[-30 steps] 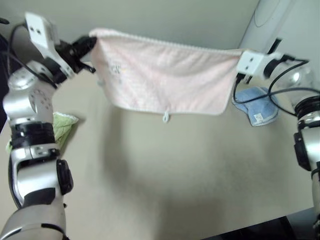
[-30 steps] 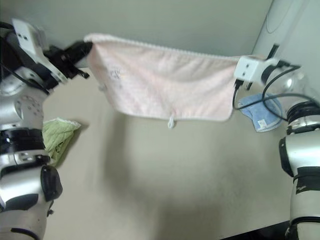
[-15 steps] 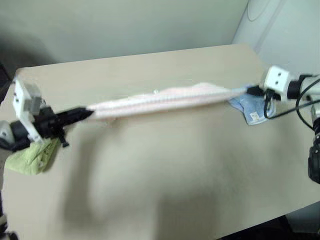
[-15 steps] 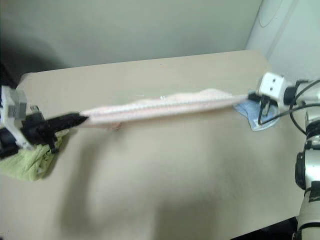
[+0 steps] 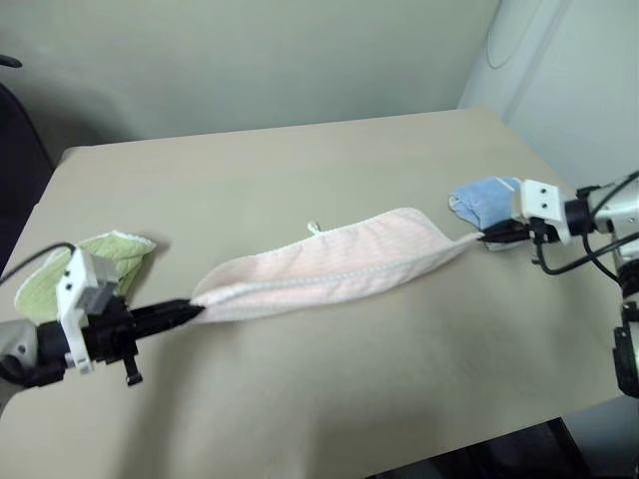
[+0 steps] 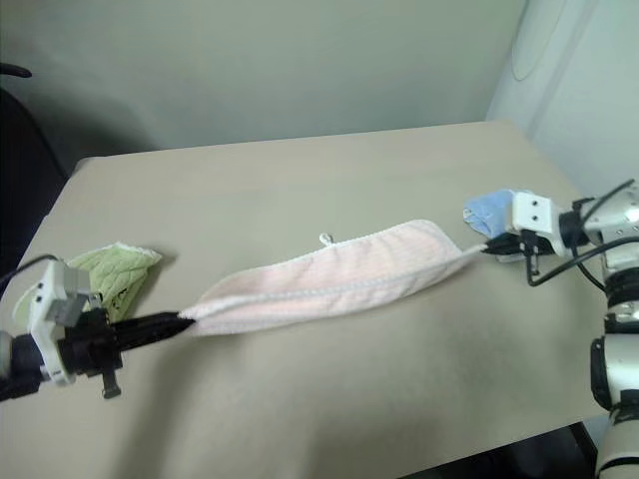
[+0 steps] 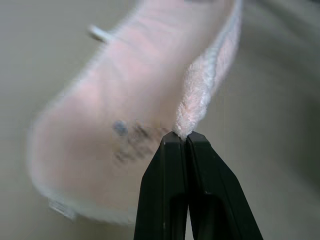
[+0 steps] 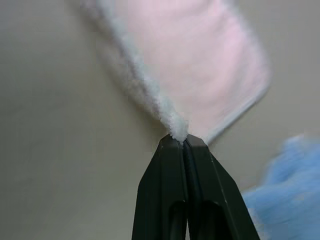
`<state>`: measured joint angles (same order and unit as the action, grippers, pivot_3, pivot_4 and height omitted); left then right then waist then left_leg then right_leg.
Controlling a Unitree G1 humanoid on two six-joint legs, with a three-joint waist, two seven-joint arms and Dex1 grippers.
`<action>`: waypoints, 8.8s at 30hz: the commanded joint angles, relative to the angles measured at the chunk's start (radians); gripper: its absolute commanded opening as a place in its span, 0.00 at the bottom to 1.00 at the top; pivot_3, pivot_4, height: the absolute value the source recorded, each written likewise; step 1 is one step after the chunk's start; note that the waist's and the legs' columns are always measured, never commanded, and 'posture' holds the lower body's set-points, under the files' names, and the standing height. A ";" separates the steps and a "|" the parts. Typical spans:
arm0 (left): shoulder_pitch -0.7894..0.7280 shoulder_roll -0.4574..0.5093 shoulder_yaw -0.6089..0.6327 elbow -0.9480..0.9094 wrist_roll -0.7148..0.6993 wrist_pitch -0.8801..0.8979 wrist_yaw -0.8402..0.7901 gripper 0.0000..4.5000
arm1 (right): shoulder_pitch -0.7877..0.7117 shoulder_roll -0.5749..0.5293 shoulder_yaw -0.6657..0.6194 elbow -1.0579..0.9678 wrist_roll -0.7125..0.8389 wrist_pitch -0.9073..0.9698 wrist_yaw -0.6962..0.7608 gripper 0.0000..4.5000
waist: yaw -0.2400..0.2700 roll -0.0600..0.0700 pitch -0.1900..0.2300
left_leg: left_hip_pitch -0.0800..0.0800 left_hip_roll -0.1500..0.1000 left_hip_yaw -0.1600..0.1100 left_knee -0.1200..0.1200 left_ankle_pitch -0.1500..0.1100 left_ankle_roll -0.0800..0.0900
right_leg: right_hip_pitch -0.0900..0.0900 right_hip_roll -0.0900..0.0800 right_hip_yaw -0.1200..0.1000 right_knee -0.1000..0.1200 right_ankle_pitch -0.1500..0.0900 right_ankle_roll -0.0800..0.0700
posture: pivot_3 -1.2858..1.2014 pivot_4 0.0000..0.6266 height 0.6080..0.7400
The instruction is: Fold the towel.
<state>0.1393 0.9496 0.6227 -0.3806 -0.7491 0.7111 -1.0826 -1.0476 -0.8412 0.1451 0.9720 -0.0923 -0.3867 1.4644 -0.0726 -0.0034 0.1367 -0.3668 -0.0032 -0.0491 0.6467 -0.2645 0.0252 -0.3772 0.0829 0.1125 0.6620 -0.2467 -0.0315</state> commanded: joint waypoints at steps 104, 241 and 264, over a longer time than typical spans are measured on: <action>-0.048 -0.187 -0.394 -0.051 0.366 -0.431 0.234 0.89 | 0.157 0.261 0.203 -0.704 0.096 0.637 -0.293 0.01 | 0.020 -0.002 -0.001 | -0.018 0.000 -0.001 0.001 0.006 -0.013 | -0.020 0.001 -0.001 0.002 -0.001 -0.001 | 0.52 0.24 1.00; -0.752 -0.604 -0.643 0.417 0.203 -0.004 0.504 0.01 | 0.293 0.510 -0.120 -0.605 0.401 0.751 -0.522 0.00 | 0.057 -0.004 0.003 | -0.019 -0.003 0.000 0.004 0.009 -0.017 | -0.020 -0.001 0.002 0.001 -0.002 0.008 | 0.52 0.24 1.00; -0.715 -0.546 -0.256 0.438 -0.091 0.312 0.583 0.14 | 0.317 0.429 -0.196 -0.634 0.453 0.762 -0.510 0.00 | 0.053 -0.006 0.000 | -0.016 -0.003 0.001 0.009 0.008 -0.014 | -0.014 0.000 0.002 -0.001 0.001 0.011 | 0.52 0.24 1.00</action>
<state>-0.5797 0.3997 0.3510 0.0750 -0.7788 0.9576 -0.4914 -0.7089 -0.4162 -0.0432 0.3655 0.3404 0.3777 0.9510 -0.0196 -0.0095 0.1368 -0.3830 -0.0060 -0.0487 0.6561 -0.2562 0.0110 -0.3910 0.0826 0.1146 0.6612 -0.2456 -0.0203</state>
